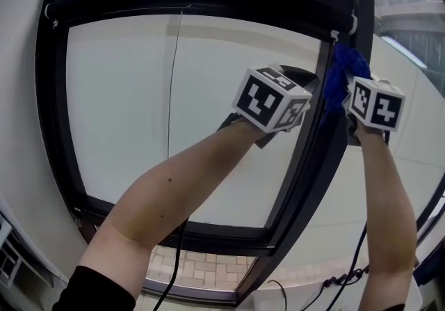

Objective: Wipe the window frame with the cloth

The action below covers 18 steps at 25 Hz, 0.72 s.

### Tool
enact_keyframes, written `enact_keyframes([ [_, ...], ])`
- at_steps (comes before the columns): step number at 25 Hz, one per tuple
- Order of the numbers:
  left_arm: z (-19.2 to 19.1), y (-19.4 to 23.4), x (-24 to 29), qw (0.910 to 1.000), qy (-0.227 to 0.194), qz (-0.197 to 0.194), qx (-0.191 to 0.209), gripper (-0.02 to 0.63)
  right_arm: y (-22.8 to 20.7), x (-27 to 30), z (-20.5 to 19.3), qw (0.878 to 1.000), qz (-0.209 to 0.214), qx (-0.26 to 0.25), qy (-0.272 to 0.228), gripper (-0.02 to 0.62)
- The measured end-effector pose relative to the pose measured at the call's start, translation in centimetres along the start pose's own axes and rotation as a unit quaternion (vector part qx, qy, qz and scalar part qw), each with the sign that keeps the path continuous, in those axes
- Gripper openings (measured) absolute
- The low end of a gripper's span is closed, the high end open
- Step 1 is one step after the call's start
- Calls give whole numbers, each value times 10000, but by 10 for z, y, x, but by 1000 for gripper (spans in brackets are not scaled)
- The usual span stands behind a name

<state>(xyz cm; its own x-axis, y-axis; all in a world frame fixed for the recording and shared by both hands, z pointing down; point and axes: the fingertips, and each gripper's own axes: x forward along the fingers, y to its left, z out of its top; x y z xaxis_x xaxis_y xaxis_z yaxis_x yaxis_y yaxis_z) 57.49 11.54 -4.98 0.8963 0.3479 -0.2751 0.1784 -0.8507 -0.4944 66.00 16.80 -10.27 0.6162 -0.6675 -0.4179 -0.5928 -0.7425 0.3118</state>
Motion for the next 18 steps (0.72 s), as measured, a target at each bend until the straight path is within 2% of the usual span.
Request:
enact_keyframes([
  [5,-27,1,-2,9998,196,81,-68,-8,6,-8,-14,10000,25,-13,73,77],
  [14,-52,-10,-7,9983,166,-63,-551,-8,17,-22,-45,9998,78,-66,176,77],
  [18,-67,-15,-11,9978,183,-77,-627,-8,21,-27,-57,9997,90,-70,207,77],
])
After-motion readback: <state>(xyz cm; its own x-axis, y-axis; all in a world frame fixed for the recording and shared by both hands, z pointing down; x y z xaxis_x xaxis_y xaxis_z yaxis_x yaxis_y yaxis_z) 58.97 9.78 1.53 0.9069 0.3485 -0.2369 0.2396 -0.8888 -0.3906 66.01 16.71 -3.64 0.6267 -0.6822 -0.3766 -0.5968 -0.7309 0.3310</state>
